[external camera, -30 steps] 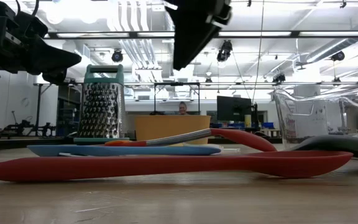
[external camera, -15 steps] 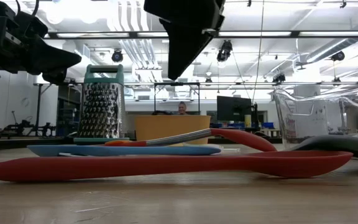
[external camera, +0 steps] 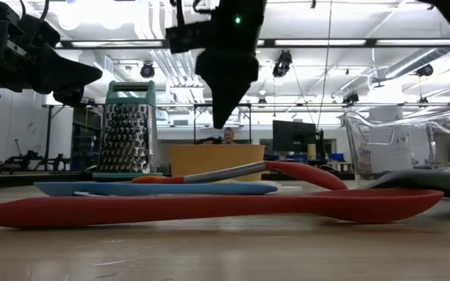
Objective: Pick & Place Kitchen Items
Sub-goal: Put the yellow spatula into the yellow bin
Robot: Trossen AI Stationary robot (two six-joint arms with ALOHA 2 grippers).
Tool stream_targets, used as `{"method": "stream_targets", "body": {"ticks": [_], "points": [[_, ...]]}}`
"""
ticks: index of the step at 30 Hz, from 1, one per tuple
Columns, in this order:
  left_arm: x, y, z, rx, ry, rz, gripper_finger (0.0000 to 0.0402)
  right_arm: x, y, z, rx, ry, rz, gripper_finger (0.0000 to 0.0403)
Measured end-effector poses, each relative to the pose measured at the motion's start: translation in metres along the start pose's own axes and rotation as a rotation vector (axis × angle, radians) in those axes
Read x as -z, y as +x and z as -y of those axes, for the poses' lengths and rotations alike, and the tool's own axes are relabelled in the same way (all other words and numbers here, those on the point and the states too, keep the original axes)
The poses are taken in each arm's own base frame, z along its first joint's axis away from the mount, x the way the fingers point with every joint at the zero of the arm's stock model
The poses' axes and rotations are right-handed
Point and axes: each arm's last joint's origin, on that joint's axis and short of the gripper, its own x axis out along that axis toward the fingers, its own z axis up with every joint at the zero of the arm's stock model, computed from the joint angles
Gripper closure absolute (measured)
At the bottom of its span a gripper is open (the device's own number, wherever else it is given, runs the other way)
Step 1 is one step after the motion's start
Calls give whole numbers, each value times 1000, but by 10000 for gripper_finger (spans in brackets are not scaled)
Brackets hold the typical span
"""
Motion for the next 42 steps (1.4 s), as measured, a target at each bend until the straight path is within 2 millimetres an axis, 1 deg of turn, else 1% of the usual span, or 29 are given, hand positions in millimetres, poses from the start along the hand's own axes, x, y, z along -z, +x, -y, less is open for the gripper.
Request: {"method": "stream_targets", "body": {"ticks": [2,5,10,15,20,24,29,36,39,42], "points": [[0,0,0,0,0,0,367,-1,4,11,-18,-27,-12,243],[0,0,0,0,0,0,367,-3,14,27,-109,-50,-39,243],[0,0,0,0,0,0,367,-1,35,54,-257,-54,-90,258],[0,0,0,0,0,0,367,4,49,65,-332,-114,-114,274],[0,0,0,0,0,0,367,9,54,74,-360,-167,-139,283],[0,0,0,0,0,0,367,10,54,76,-407,-208,-141,283],[0,0,0,0,0,0,367,12,59,80,-406,-214,-140,267],[0,0,0,0,0,0,367,17,78,72,-408,-263,-113,250],[0,0,0,0,0,0,367,23,86,71,-406,-253,-141,251],[0,0,0,0,0,0,367,28,91,67,-409,-244,-163,261]]}}
